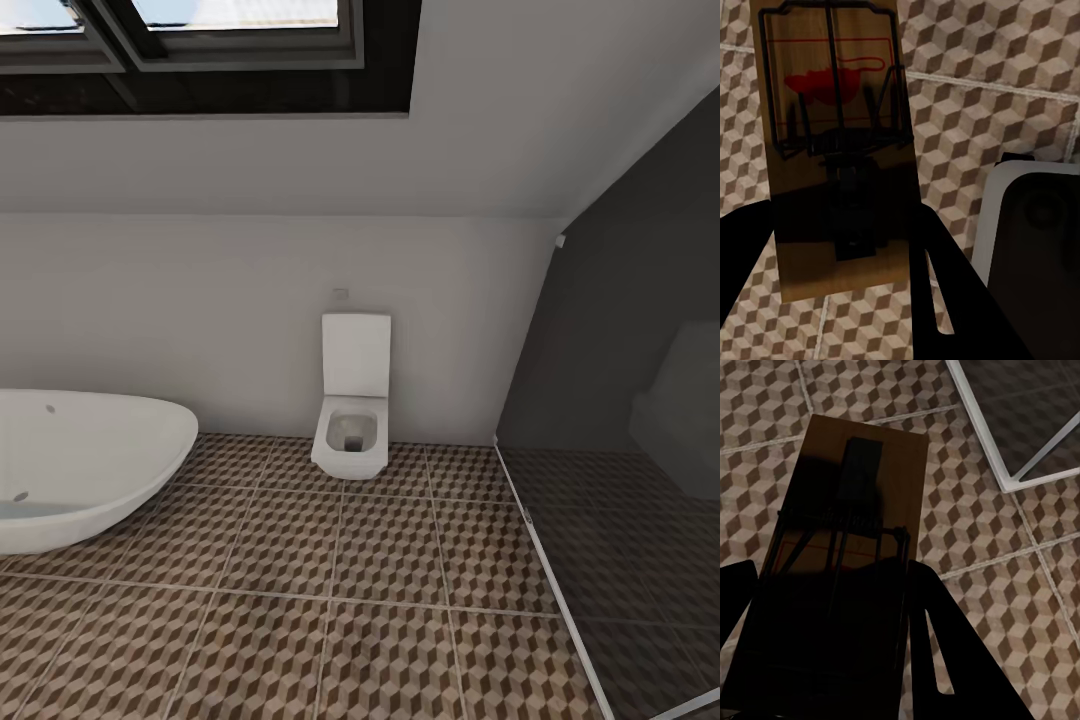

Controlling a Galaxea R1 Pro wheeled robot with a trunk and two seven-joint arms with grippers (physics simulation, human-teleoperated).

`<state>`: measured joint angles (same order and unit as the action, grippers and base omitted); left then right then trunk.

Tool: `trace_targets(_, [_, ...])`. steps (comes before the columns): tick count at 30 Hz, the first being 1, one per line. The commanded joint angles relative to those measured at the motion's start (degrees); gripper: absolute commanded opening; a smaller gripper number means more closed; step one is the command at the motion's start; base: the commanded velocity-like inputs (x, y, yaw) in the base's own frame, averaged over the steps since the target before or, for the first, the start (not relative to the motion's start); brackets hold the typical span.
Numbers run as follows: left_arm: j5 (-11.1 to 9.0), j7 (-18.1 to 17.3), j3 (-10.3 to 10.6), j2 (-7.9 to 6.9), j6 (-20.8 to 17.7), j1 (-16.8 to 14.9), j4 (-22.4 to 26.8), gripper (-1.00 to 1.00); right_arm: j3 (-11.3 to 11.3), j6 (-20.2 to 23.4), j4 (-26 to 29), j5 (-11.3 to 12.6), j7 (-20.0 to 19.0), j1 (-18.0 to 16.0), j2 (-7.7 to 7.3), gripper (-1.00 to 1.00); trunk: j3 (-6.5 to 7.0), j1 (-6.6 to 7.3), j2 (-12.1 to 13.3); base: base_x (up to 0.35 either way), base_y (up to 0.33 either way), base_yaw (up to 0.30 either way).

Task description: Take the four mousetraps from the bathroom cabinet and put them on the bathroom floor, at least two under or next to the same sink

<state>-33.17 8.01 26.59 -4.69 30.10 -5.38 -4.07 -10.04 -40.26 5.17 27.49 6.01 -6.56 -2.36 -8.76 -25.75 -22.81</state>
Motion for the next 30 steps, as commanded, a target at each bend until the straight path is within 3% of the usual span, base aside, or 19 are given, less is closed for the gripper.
trace_targets(1, [0.12,0.34,0.4,0.03,0.2,-0.07,-0.14,-1.0,-0.51,-0.09,0.02,0.12,0.49,-0.03,-0.01,-1.0,-0.11,-0.03,-0.11,0.0,0.0,0.0])
trace_targets(30, [0.12,0.34,0.4,0.03,0.2,-0.07,-0.14,-1.0,-0.51,-0.09,0.02,0.12,0.49,-0.03,-0.01,-1.0,-0.11,-0.03,-0.11,0.0,0.0,0.0])
